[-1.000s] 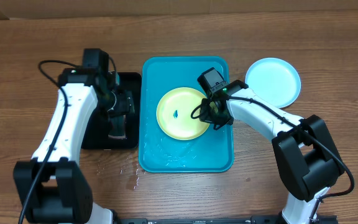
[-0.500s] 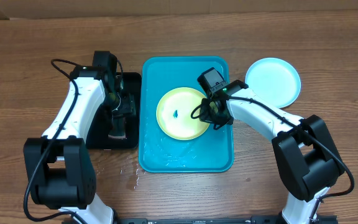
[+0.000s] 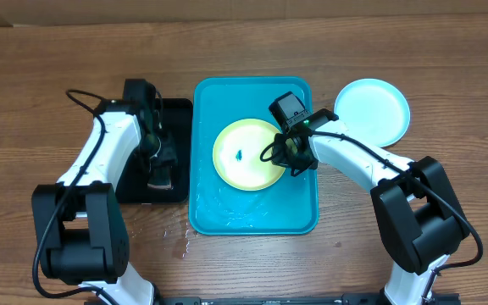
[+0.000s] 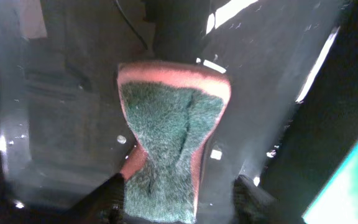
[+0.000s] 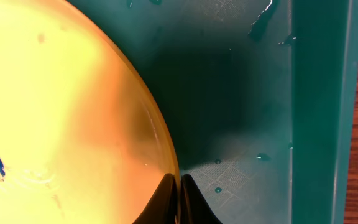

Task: Clean dirty plates on tray and stack at the side
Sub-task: 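Lower the left gripper to the black tray and grasp the sponge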

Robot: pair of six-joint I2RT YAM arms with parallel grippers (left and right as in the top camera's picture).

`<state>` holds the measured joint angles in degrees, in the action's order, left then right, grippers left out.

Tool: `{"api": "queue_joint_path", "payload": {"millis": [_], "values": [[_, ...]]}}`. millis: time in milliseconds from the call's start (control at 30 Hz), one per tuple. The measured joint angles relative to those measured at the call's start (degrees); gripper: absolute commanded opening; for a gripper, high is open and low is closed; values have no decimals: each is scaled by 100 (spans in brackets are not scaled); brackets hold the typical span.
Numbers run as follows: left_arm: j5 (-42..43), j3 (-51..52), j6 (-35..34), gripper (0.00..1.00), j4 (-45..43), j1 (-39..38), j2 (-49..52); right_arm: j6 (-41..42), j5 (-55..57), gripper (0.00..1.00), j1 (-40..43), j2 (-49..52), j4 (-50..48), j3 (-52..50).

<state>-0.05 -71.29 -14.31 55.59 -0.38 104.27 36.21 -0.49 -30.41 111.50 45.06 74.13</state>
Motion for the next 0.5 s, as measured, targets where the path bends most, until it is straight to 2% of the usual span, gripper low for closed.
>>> {"api": "queue_joint_path", "payload": {"millis": [200, 300, 500], "values": [[-2, 411, -37, 25, -302, 0, 0, 0, 0, 4, 0, 0, -4, 0], [-17, 422, -61, 4, -330, 0, 0, 0, 0, 4, 0, 0, -4, 0], [-37, 358, -52, 4, -245, 55, 7, 0, 2, 6, 0, 0, -4, 2]]}}
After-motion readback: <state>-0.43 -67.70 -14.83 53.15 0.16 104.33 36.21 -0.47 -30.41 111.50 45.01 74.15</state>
